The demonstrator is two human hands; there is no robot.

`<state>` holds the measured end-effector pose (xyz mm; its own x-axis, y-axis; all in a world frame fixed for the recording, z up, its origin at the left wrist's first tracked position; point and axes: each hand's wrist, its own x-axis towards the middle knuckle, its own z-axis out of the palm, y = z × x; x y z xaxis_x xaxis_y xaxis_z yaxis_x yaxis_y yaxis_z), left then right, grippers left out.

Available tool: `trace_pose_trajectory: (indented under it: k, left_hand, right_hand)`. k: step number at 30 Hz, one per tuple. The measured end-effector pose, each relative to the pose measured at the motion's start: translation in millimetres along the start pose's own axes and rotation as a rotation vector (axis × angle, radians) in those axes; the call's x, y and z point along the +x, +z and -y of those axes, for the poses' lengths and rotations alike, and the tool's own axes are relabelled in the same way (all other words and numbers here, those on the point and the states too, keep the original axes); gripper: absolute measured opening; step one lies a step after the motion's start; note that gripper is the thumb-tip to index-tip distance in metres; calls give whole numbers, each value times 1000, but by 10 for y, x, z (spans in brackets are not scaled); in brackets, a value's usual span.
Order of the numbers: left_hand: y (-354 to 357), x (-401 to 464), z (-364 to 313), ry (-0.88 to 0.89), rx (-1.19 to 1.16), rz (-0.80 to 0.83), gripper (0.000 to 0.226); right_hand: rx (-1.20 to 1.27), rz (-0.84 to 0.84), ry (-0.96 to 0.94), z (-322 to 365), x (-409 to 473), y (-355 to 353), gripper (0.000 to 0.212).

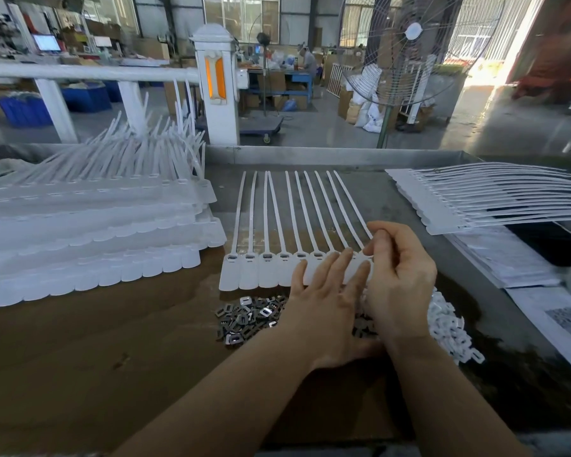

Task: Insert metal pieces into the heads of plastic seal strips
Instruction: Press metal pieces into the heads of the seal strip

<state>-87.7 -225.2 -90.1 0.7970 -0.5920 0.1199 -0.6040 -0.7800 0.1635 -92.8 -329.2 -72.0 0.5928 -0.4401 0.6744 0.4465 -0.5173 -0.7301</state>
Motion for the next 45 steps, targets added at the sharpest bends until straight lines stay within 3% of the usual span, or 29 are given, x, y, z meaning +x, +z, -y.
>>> trace_pose_trajectory:
  k: [11,19,21,24,28,33,40,45]
  left_hand:
    - [44,186,-62,-88,69,15,79]
    - [-75,134,81,-97,-101,23,89]
    - [-202,82,160,-136,-173,-30,76]
    - [-380,-53,307,-167,-310,-174,34]
    - [-492,-279,434,-62,-448,-90,8]
    - [-406,-459,426,43,-271,119,33]
    - [-356,-492,422,-87,-224,-75,15]
    - [-304,-447,297,-43,-207,-62,15]
  right_hand:
    - [-24,-38,-24,-48,10,1,22]
    - [-87,7,-22,-36,-12,-4,19]
    - [-118,51,-58,-42,-21,-3,18]
    - [-195,143,-166,-41,-54,31,17]
    - [-296,200,-306,-40,-110,108,15]
    - [-297,229,-338,-92,-132,134,16]
    - [-324,227,-312,-96,-135,131,16]
    - [-296,233,-265,-76,-127,119,18]
